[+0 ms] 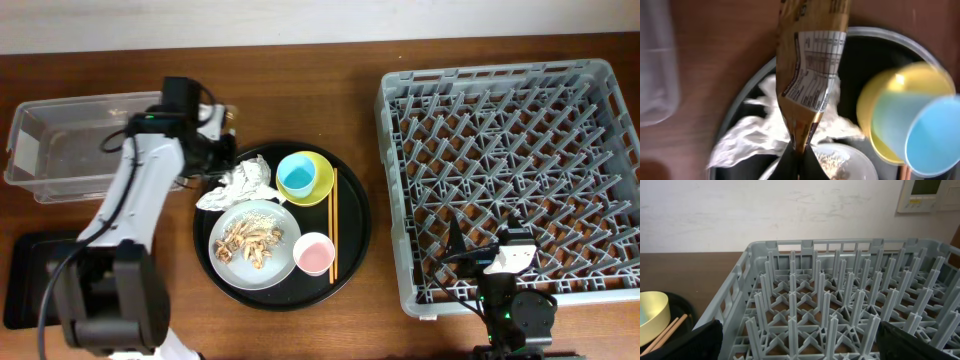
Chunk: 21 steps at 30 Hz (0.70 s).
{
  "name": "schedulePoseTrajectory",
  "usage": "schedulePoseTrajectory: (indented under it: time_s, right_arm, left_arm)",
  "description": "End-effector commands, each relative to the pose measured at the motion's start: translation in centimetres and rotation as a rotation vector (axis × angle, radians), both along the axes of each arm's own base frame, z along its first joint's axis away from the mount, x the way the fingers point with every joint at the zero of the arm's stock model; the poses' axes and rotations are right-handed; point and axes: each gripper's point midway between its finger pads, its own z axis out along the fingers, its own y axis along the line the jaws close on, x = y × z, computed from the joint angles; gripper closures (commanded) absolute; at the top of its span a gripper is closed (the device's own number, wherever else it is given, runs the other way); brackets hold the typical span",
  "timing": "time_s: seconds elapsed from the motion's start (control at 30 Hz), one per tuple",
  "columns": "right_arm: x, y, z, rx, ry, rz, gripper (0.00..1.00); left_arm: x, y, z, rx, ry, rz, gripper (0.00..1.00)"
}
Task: Sort waste into correct bins and load items into the dishwasher rack
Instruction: 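Carry the wrapper left and drop it into the clear bin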
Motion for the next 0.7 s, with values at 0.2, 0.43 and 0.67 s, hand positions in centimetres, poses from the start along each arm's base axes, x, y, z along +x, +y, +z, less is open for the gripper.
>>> schedulePoseTrajectory:
  time_s: [0.2, 0.43, 0.67]
  right_arm:
    - [0.0, -0.3, -0.3, 0.001, 0.005, -0.013, 0.02]
    - [0.0, -0.3, -0.3, 0.001, 0.005, -0.013, 0.02]
    - [0.0, -0.3, -0.3, 0.001, 0.005, -0.013, 0.02]
  left_arm:
    - [0.9, 14.3, 4.8, -0.174, -0.103, 0.789, 0.99]
    - [-0.9, 21.1, 4.8, -0.168, -0.122, 1.047, 0.57]
    - [-1.4, 21.4, 4.7, -0.188, -0.108, 1.054, 0.01]
